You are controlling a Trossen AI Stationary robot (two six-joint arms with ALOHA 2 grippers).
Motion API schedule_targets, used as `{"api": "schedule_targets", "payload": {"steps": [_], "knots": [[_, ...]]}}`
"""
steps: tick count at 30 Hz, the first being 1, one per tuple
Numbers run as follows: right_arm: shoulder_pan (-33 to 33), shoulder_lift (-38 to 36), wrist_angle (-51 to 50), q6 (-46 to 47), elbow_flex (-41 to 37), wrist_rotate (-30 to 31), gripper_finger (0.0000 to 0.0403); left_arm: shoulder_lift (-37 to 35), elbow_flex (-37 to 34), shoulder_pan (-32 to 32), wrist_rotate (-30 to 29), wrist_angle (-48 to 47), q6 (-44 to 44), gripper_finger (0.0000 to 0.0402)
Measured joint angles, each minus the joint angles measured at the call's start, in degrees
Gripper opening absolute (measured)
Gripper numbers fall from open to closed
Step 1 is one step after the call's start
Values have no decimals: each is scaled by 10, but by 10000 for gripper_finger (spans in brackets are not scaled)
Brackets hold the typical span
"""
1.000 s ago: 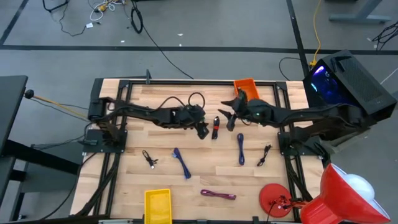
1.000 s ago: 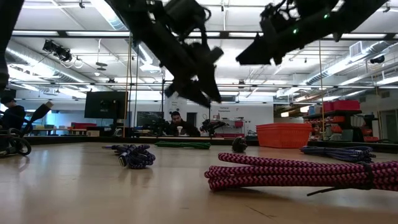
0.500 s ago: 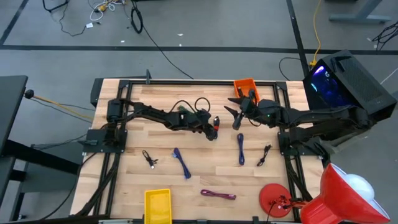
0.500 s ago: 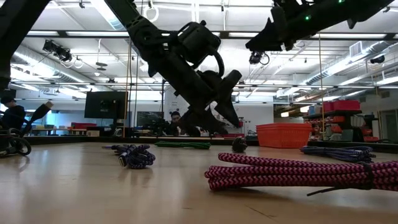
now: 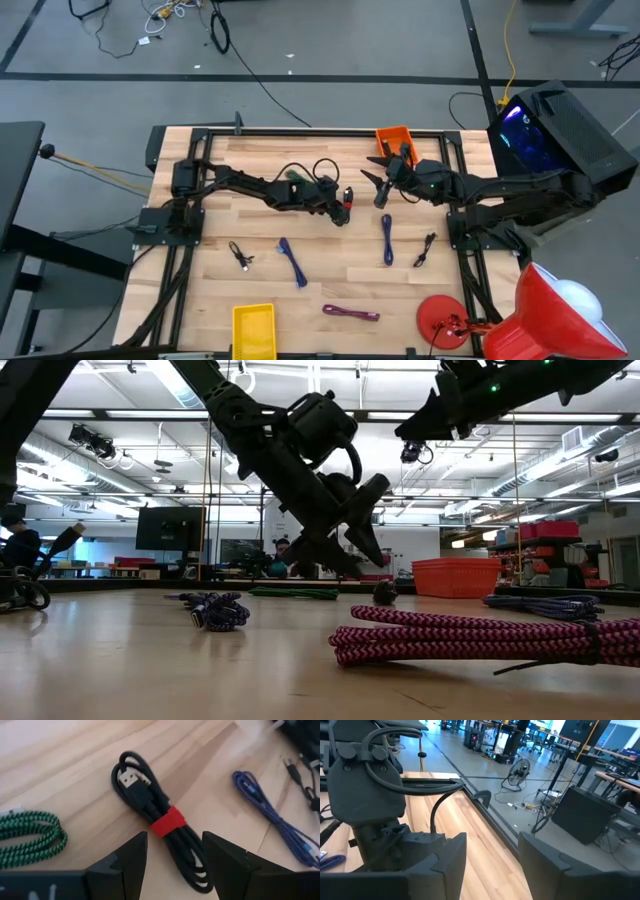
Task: Pick & Place USB Port
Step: Put the black charger cable into the orange bin
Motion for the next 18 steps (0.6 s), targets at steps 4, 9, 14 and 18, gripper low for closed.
{"api": "schedule_targets", "payload": {"steps": [4, 9, 14, 18], "knots": [[0, 0, 2, 0, 0, 0, 181, 0, 0, -7, -9, -3, -8, 195], [0, 0, 4, 0, 0, 0, 181, 0, 0, -14, -14, 5, -15, 195], [0, 0, 5, 0, 0, 0, 181, 0, 0, -17, -21, 5, -16, 195], [0, 0, 5, 2, 0, 0, 181, 10, 1, -20, -24, 16, -27, 195]]}}
